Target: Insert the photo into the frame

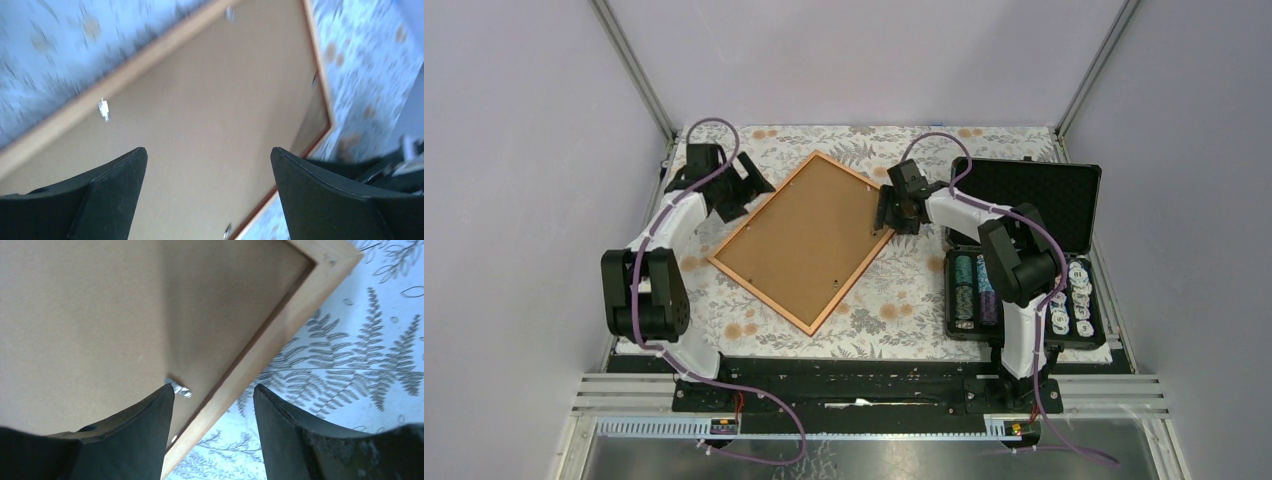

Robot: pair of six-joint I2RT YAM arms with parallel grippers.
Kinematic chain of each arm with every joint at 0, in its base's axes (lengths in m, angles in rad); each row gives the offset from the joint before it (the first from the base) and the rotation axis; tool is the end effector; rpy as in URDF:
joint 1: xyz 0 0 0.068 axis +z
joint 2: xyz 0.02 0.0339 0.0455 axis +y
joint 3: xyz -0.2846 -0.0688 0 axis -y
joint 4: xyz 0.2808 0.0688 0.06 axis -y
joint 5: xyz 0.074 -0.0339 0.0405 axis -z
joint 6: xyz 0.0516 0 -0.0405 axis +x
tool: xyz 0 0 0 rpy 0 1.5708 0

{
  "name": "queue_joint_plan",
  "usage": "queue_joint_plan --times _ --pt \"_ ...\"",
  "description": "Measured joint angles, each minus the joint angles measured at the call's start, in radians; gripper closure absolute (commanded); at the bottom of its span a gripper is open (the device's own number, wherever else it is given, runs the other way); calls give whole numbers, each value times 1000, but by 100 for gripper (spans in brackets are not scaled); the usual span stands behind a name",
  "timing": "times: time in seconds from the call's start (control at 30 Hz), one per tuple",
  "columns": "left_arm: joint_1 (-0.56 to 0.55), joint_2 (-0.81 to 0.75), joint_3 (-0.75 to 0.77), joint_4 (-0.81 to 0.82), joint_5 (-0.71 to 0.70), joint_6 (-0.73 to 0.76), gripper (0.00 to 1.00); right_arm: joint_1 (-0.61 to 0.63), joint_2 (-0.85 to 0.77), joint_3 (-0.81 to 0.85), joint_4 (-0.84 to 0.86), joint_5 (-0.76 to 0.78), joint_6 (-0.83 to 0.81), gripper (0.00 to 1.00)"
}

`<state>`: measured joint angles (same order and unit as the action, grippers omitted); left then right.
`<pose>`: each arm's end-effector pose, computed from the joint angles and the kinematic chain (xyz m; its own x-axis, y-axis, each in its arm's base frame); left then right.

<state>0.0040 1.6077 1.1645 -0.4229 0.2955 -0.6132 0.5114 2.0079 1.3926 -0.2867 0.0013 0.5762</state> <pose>0.3899 -0.0135 0.2377 -0.7294 -0.5535 -0.4021 -0.2873 0.7812 -0.5542 0.4206 0.2360 0.1597 -0.8400 0.1534 -0.5205 -0.0370 0.9408 0.3370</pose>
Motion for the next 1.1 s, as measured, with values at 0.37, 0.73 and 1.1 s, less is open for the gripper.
queue_joint_plan --times 0.37,0.73,1.1 --pt "69 399 249 116 -85 -15 1 -50 30 -1 26 -64 -35 33" --pt "84 261 -13 187 31 -35 16 -59 43 12 39 -98 -36 35" --pt "80 94 -227 135 49 18 47 -71 85 86 -18 -65 -53 36"
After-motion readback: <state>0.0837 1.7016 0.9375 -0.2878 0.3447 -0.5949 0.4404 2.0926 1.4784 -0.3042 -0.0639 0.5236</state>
